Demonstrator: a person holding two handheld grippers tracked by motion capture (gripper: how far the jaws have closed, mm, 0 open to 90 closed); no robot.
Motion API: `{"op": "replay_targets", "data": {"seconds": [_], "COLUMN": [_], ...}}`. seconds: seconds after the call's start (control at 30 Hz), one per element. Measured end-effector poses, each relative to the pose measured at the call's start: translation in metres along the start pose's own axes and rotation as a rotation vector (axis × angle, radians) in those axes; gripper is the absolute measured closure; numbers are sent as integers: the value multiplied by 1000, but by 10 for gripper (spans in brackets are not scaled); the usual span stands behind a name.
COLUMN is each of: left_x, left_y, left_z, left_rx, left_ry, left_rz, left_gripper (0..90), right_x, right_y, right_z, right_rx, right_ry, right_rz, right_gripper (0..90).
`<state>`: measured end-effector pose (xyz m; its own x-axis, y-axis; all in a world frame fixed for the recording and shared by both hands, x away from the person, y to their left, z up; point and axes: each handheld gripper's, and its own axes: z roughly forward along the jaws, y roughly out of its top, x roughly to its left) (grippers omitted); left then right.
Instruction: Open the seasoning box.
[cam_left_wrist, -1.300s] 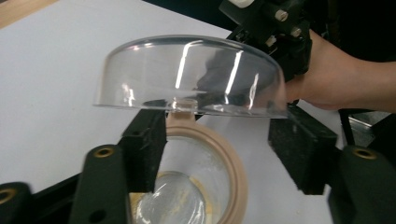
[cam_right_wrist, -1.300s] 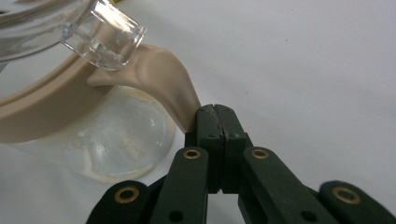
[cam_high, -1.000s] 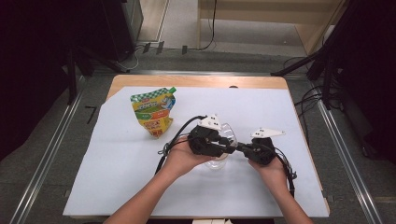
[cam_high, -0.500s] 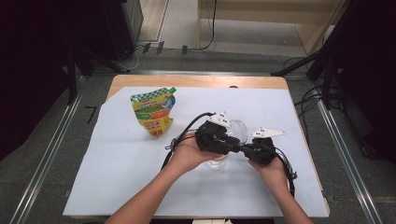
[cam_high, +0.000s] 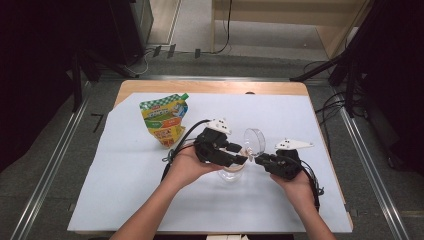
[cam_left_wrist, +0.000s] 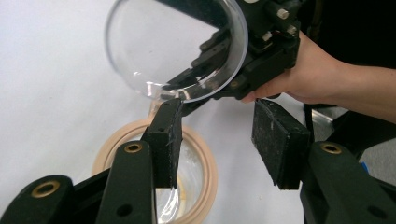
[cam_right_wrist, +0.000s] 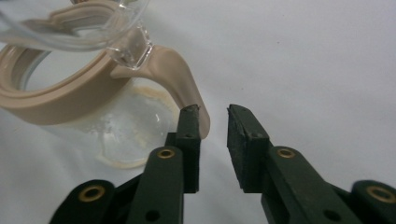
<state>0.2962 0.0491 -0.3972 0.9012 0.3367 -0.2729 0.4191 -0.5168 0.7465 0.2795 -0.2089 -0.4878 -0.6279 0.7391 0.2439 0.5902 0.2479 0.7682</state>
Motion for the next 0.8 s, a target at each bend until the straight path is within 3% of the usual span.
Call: {"op": "replay_targets", "data": {"seconds": [0.17,0.27,0.4,0.67,0.8], "left_x": [6,9,17,31,37], "left_y": [-5,-9,-19,-31,-37], "left_z": [-15,-25,-36,-58,-70], "left_rx": [-6,-24,-25,-37,-42], "left_ry": [24,65,90,104,131], "left_rz": [-16,-14,-40,-91,-103], "left_gripper": [524,481,475,432,432], "right_x": [2,3,8,21,26], "right_y": [-2,-4,-8,-15,-18], "right_z": [-7,-12,-18,-23,-22], "right_rx": [2,-1,-4,-13,0], "right_ry": [3,30,50,86,93], "right_rz": [-8,3,6,-7,-40], "right_gripper": [640,573,512,486,474]}}
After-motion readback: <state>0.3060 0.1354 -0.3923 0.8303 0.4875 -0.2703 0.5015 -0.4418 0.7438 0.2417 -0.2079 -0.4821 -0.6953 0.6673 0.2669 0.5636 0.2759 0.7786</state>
